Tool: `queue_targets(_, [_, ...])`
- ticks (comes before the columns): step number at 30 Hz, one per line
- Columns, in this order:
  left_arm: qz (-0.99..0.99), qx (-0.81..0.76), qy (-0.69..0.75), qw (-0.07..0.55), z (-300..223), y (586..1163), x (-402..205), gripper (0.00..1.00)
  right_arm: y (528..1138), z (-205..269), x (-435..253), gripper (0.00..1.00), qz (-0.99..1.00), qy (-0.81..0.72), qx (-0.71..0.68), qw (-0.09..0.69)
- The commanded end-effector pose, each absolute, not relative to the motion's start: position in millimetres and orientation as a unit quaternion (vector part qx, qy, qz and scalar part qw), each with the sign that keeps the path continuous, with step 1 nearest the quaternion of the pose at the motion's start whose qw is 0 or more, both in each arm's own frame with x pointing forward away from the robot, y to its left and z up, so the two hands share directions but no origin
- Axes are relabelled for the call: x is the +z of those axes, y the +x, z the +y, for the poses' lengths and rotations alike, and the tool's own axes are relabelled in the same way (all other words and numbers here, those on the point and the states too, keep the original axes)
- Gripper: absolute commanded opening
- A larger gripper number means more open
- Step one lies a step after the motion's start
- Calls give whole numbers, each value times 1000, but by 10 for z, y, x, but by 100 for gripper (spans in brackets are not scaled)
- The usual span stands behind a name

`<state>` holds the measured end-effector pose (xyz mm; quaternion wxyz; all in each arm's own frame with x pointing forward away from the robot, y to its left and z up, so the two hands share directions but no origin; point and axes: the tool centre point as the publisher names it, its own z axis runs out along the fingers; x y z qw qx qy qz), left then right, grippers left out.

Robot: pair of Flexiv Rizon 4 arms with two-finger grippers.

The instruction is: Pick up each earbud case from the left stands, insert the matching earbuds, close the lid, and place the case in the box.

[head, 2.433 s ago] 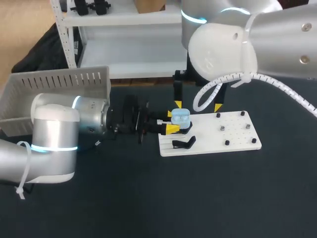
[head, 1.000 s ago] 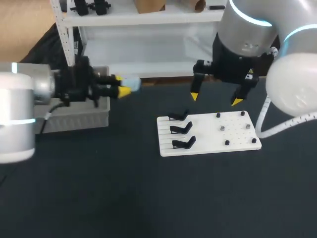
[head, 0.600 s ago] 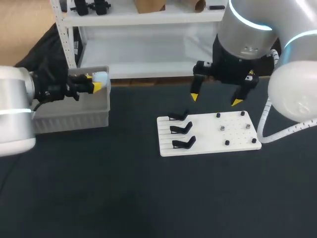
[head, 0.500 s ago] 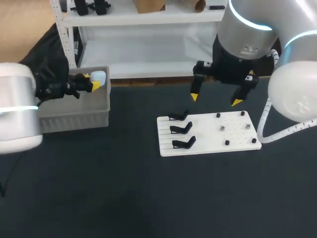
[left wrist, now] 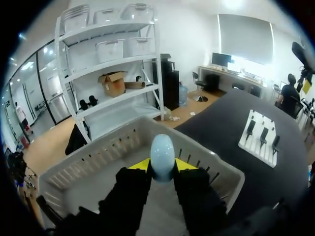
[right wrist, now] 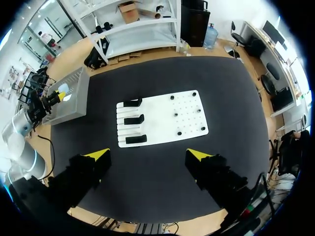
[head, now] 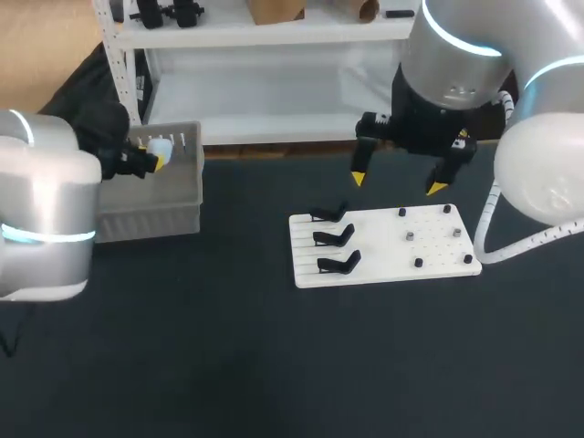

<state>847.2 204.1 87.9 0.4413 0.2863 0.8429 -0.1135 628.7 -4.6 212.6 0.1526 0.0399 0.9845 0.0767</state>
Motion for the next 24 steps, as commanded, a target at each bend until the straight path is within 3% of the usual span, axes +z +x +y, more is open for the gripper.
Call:
queue_targets(1, [838,-115,281,453,2083,8443,860,0,6261,-57,2121,100,984,41,77,156])
queue_targets(2, [838,-111,282,454,2091,8431,872,28,6261,-57,2121,100,984,41,77,156])
queue_targets(3, [835,-111,281,460,2089,8412,900,76,6261,-57,2121,100,984,41,77,156])
queue_targets(4, [831,-108,278,470,2094,8395,939,100,6261,-57,2121,100,984,41,77,156])
queue_targets(16, [783,-119,273,547,1973,8061,1499,100,6261,-57,2121,100,984,41,77,156])
queue_targets(24, [765,-138,283,563,1785,7936,1581,100,6261,-57,2121,100,984,41,77,156])
